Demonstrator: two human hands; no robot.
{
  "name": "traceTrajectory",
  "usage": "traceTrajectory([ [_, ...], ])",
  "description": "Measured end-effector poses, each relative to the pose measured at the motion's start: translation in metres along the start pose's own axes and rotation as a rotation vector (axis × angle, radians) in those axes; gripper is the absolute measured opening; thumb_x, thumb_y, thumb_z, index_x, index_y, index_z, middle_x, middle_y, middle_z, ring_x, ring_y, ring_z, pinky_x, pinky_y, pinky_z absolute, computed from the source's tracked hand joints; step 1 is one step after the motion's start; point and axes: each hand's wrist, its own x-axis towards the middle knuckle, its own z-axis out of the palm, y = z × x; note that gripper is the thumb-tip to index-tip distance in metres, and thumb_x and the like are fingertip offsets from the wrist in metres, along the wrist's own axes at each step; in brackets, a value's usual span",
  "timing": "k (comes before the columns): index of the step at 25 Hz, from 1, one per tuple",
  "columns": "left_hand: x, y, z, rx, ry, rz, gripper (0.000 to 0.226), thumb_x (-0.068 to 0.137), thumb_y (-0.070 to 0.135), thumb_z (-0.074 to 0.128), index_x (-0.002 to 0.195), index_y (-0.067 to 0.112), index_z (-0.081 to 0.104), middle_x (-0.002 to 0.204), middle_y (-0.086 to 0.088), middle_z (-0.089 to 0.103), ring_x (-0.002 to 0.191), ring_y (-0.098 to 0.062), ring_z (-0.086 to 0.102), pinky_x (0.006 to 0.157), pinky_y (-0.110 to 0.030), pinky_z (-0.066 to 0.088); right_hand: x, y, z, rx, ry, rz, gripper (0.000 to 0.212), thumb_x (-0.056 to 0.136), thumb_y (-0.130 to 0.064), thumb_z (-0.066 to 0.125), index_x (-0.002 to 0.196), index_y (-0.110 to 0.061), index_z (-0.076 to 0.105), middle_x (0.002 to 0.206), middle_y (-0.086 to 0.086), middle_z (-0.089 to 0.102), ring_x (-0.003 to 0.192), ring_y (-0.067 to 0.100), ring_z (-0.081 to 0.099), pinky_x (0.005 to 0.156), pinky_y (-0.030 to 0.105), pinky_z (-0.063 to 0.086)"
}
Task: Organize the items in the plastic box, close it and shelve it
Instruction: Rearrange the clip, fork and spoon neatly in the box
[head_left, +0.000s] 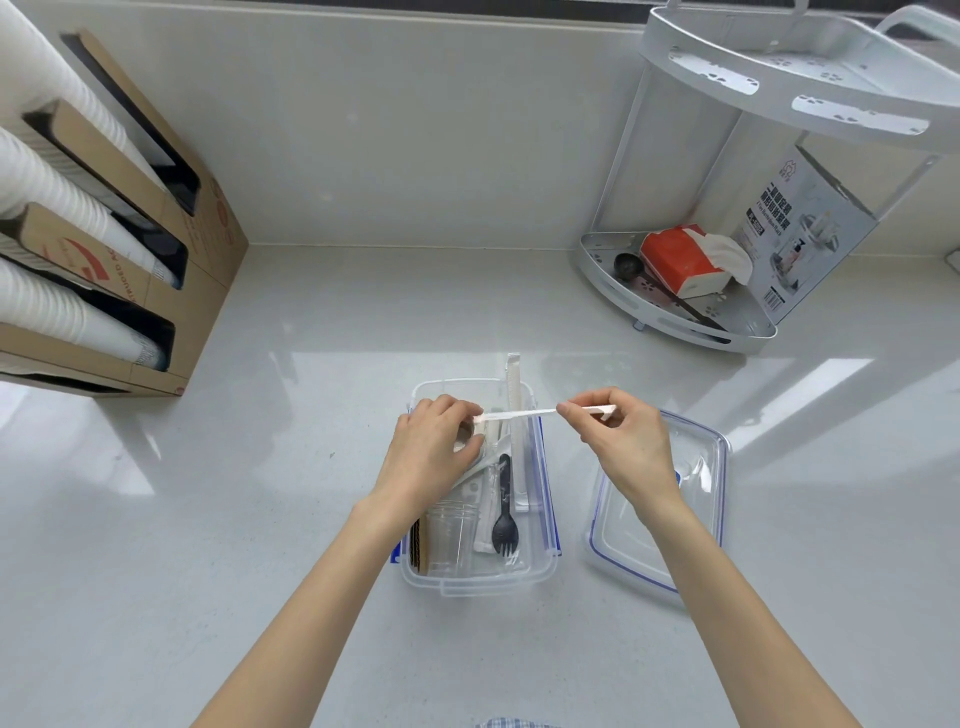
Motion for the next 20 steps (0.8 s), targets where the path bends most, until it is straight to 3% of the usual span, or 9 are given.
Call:
traceTrajectory([
  [5,-0.004,0.018,0.007,-0.169,-0.028,0.106,0.032,0.084,0.03,0.058,0.114,0.02,0.059,0.101,0.002,0.059,0.092,-0.013,0.047,0.091,-0.031,0.04,0.002,-0.012,-0.001,-0.053,-0.11,-0.056,0.022,0.078,-0.025,0.07,0.06,-0.028,0.058,0.053,-0.006,0.052,0.052,0.009,0.047,0.045,0.006,0.035],
  [8,-0.004,0.025,0.009,-0.235,0.097,0.106,0.02,0.084,0.022,0.058,0.099,0.011,0.067,0.088,-0.005,0.066,0.076,-0.012,0.048,0.079,-0.032,0.043,0.006,-0.019,0.008,-0.006,-0.172,-0.118,0.021,0.079,-0.025,0.069,0.061,-0.027,0.058,0.054,-0.006,0.051,0.052,0.009,0.045,0.051,0.013,0.036],
  [11,-0.003,0.022,0.003,-0.344,0.181,-0.002,0.017,0.084,0.017,0.058,0.093,0.008,0.069,0.074,-0.002,0.063,0.062,-0.01,0.049,0.067,-0.02,0.042,0.015,-0.025,0.016,0.142,-0.182,-0.107,0.012,0.085,-0.029,0.061,0.075,-0.023,0.058,0.064,-0.006,0.057,0.052,0.001,0.051,0.055,0.012,0.04],
  [13,-0.003,0.018,-0.003,-0.436,0.217,-0.095,0.015,0.084,0.016,0.058,0.091,0.009,0.069,0.071,0.0,0.062,0.06,-0.004,0.053,0.062,-0.012,0.041,0.025,-0.021,0.025,0.122,-0.14,-0.068,0.014,0.087,-0.033,0.057,0.089,-0.019,0.059,0.074,-0.005,0.059,0.063,0.005,0.056,0.066,0.018,0.043],
  [16,-0.004,0.01,-0.009,-0.499,0.251,-0.184,0.013,0.085,0.017,0.058,0.088,0.01,0.069,0.07,0.005,0.064,0.062,0.012,0.056,0.059,-0.003,0.042,0.039,-0.007,0.042,-0.08,-0.091,-0.036,0.034,0.085,-0.034,0.06,0.111,-0.012,0.058,0.093,0.001,0.055,0.083,0.017,0.052,0.078,0.025,0.04],
  [20,-0.004,0.001,-0.01,-0.543,0.233,-0.228,0.009,0.085,0.019,0.057,0.085,0.021,0.066,0.068,0.016,0.063,0.063,0.014,0.055,0.063,-0.01,0.044,0.054,0.002,0.059,-0.362,-0.177,0.05,0.049,0.084,-0.031,0.06,0.127,-0.011,0.048,0.123,0.012,0.046,0.11,0.026,0.052,0.09,0.03,0.039],
])
